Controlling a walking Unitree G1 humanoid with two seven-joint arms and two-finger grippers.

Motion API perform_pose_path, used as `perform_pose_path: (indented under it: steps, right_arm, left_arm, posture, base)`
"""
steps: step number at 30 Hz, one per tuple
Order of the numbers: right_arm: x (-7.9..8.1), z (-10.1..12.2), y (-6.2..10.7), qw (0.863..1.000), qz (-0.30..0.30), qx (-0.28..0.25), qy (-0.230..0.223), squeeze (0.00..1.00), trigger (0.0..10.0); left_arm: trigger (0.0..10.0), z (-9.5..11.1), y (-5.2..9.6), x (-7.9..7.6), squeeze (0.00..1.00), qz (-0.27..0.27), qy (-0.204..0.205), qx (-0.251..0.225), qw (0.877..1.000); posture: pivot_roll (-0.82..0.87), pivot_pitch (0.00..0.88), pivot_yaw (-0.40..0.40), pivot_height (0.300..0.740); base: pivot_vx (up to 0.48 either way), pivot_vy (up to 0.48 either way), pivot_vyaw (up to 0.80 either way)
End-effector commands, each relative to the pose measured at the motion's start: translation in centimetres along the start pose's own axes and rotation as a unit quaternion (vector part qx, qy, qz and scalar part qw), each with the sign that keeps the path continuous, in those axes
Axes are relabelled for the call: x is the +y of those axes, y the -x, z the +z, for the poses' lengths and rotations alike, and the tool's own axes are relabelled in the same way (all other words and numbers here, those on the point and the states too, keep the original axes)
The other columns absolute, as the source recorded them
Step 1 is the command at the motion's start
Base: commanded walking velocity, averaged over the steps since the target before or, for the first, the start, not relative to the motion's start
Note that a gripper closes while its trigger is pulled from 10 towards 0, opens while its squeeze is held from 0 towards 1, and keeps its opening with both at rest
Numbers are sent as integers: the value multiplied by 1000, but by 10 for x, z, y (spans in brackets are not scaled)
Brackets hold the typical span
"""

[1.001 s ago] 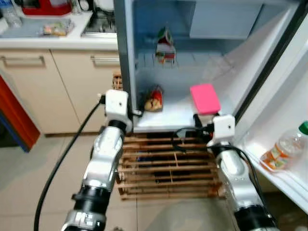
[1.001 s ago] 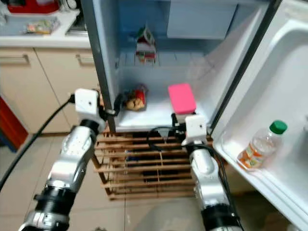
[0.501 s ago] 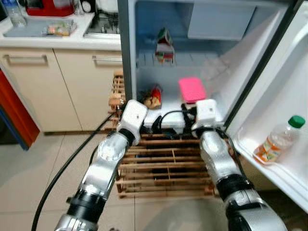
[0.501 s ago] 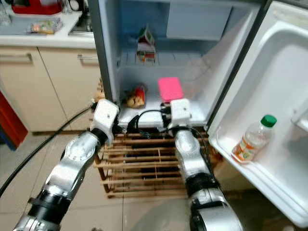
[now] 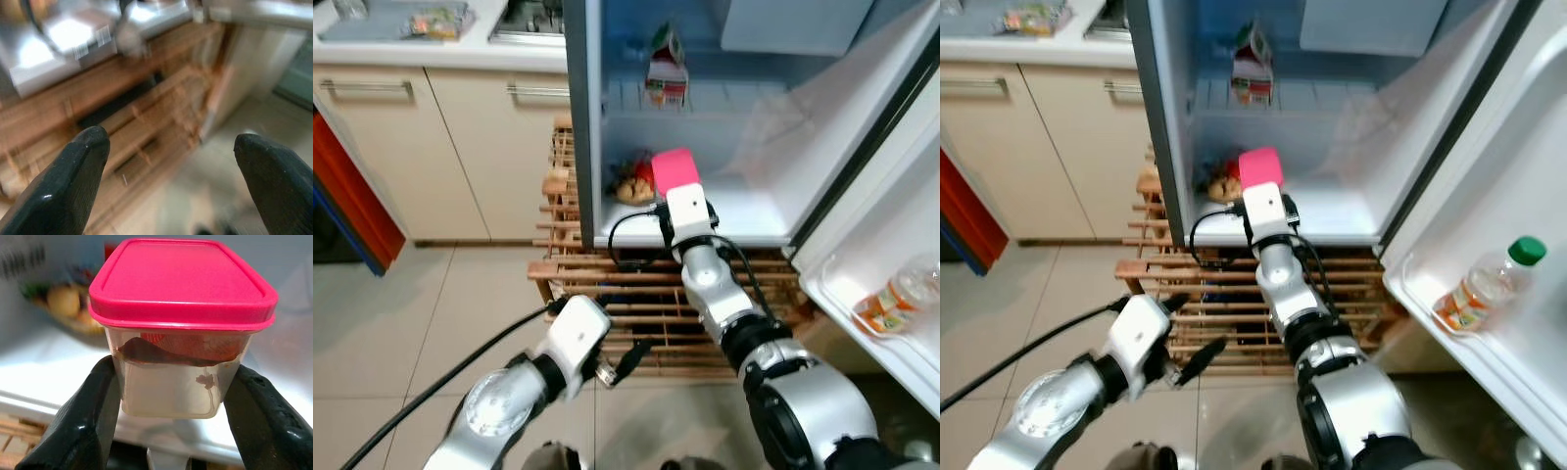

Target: Restocking fridge

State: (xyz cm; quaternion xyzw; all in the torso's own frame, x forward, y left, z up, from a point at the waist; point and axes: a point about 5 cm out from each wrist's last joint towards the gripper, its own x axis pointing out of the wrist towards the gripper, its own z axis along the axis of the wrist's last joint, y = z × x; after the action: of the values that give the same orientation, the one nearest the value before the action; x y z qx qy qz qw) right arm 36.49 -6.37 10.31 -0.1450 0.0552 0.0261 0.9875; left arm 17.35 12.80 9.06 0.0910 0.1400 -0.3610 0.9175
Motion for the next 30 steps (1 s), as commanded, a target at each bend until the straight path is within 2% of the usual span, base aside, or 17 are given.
perform_pose_path:
  steps: [1, 3, 5, 7, 8, 11, 12, 13, 15, 16, 23, 25, 26, 27, 28, 30]
  right_arm:
    - [-3, 8, -4, 1000, -19, -3, 7, 0, 0]
    - [-6, 10, -6, 999, -33, -3, 15, 0, 0]
    - [-14, 12, -8, 998, -60, -4, 21, 0, 0]
    - [-19, 13, -9, 997, -75, -5, 22, 0, 0]
    - [-19, 13, -9, 997, -75, -5, 22, 0, 0]
    - [-25, 9, -10, 993, -111, 25, -15, 0, 0]
    - [-25, 9, -10, 993, -111, 25, -15, 0, 0]
    - [-24, 11, -10, 992, -116, 33, -34, 0, 0]
    - [-21, 15, -12, 990, -117, 39, -62, 0, 10000]
    - [-19, 20, -13, 990, -114, 36, -73, 1000, 10000]
    - [-20, 39, -19, 991, -100, 22, -87, 1000, 10000]
    - [-20, 43, -20, 993, -97, 22, -65, 1000, 10000]
    - [-21, 44, -21, 995, -95, 22, -36, 1000, 10000]
    - [-22, 45, -22, 996, -89, 18, 14, 1000, 10000]
    - [-22, 45, -22, 996, -89, 18, 14, 1000, 10000]
    - [-23, 46, -23, 995, -84, 12, 55, 1000, 10000]
  left_arm:
    - [10000, 6, 18, -3, 0, 5, 11, -4, 1000]
    - [10000, 8, 31, -3, 0, 23, 22, -9, 999]
    - [10000, 18, 47, -3, 0, 53, 22, -36, 998]
    - [10000, 20, 57, -4, 0, 72, 28, -39, 996]
    - [10000, 20, 57, -4, 0, 72, 28, -39, 996]
    - [10000, 15, 67, -8, 0, 83, 41, -17, 996]
    - [10000, 15, 67, -8, 0, 83, 41, -17, 996]
    - [10000, 15, 67, -11, 0, 81, 43, -17, 996]
    - [10000, 18, 64, -14, 0, 78, 47, -21, 996]
    - [10000, 19, 63, -14, 0, 77, 48, -24, 996]
    - [10000, 19, 57, -16, 0, 84, 55, -32, 994]
    - [10000, 21, 52, -18, 0, 84, 59, -39, 994]
    - [10000, 22, 50, -19, 0, 83, 61, -42, 994]
    - [10000, 23, 48, -20, 0, 83, 63, -45, 994]
    - [10000, 23, 48, -20, 0, 83, 63, -45, 994]
    - [10000, 22, 47, -21, 0, 84, 65, -46, 993]
  posture:
    - [142, 252, -29, 740]
    - [153, 264, -30, 740]
    - [168, 287, -35, 740]
    - [179, 292, -36, 740]
    - [179, 292, -36, 740]
    - [177, 294, -40, 740]
    - [177, 294, -40, 740]
    - [182, 289, -39, 740]
    - [183, 289, -40, 740]
    - [173, 282, -45, 740]
    - [160, 270, -67, 740]
    - [159, 267, -71, 740]
    - [160, 269, -76, 740]
    - [155, 267, -80, 740]
    - [155, 267, -80, 740]
    - [148, 266, -86, 740]
  base:
    - [0, 0, 0]
    - [0, 0, 0]
    - [0, 0, 0]
    - [0, 0, 0]
    - [0, 0, 0]
    - [0, 0, 0]
    - [0, 0, 0]
    - [0, 0, 0]
    - [0, 0, 0]
    - [0, 0, 0]
    - [0, 0, 0]
    - [0, 0, 0]
    - [0, 0, 0]
    - [0, 0, 0]
    - [0, 0, 0]
    - [0, 0, 0]
